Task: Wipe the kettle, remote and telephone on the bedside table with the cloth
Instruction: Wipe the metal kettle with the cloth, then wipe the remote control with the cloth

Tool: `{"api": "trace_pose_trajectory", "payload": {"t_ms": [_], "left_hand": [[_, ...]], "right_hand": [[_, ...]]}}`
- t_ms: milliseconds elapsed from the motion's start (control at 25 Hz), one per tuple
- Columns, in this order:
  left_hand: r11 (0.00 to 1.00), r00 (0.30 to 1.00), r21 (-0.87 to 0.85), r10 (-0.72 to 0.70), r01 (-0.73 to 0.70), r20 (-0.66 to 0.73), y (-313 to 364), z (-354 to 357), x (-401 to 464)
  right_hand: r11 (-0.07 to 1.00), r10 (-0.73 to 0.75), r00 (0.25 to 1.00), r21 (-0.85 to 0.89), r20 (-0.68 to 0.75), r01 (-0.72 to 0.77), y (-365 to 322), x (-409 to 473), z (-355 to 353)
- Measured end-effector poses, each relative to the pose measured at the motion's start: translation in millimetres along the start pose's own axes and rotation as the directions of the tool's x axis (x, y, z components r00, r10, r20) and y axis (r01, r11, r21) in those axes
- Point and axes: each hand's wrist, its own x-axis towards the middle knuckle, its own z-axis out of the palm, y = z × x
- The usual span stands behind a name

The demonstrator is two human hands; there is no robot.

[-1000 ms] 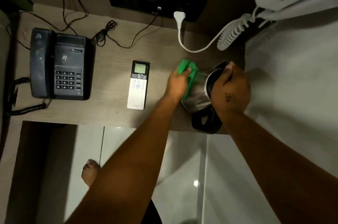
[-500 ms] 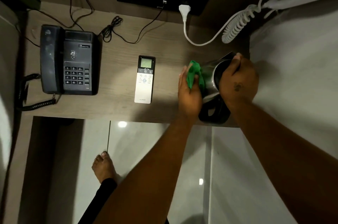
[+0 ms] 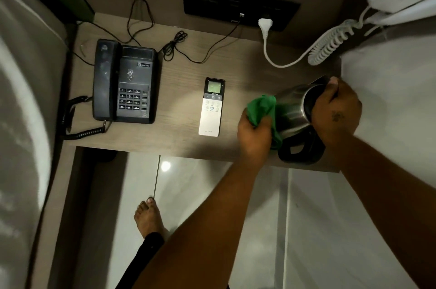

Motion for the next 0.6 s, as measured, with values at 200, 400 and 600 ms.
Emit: {"api": "trace_pose_trajectory", "payload": {"t_ms": [200,400,600], "left_hand": [[0.895,0.974,-0.383,-0.211,0.228,0.087,42.2,-62.2,2.4],[0.893,0.939,-0.341,-0.203,0.294,0.277,59.3,-102.2,23.6],[0.957,1.000,0.291,0.010,-0.010,0.001,35.8,-129.2,46.3]], "right_hand": [[0.886,-0.371,0.927,0.274,-0.061,0.373,-45.3,-42.4,-25.4],[0.808,0.014,0.663,0.382,0.748,-0.448,-70.3,-88.2,39.2],[0.726,-0.015,0.676,0.473,0.737,-0.499,-59.4,-50.0,59.4]]}}
